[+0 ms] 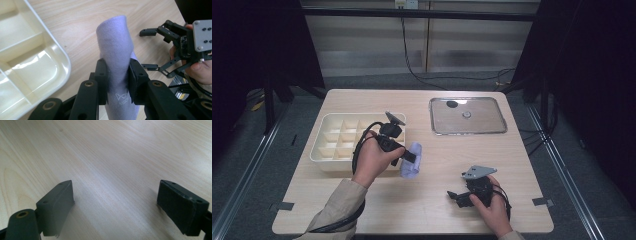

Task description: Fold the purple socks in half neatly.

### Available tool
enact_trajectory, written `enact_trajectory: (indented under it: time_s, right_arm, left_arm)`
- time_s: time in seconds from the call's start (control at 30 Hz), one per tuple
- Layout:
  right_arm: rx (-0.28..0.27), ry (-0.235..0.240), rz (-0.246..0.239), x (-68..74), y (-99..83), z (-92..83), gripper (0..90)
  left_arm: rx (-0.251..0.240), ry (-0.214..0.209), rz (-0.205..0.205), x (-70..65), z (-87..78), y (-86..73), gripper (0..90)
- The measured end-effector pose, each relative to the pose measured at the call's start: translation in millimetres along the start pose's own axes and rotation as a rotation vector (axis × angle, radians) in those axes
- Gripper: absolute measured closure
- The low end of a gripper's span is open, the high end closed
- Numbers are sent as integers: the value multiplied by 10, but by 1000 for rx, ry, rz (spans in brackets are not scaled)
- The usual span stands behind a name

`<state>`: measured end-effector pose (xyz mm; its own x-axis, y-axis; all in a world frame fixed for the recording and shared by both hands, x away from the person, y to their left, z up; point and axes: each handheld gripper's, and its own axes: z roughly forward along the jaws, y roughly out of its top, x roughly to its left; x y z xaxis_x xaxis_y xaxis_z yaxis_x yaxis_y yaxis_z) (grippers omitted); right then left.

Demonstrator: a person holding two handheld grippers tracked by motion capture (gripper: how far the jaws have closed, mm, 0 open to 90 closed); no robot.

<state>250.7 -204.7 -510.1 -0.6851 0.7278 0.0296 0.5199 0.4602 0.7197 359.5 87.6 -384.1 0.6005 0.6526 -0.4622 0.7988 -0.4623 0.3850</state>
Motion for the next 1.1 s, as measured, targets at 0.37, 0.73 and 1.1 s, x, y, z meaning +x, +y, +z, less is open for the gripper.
enact_trajectory:
  time_s: [0.37, 0.73, 1.1]
  right_arm:
    - [0, -1, 0, 0, 0, 0, 132]
    - [-2, -1, -3, -2, 0, 1, 132]
    - [-2, -1, -3, -2, 0, 1, 132]
  left_arm:
    - [-13, 28, -9, 73, -136, 59, 723]
    - [-11, 48, -9, 115, -191, 127, 723]
    - [-25, 62, -28, 182, -233, 156, 723]
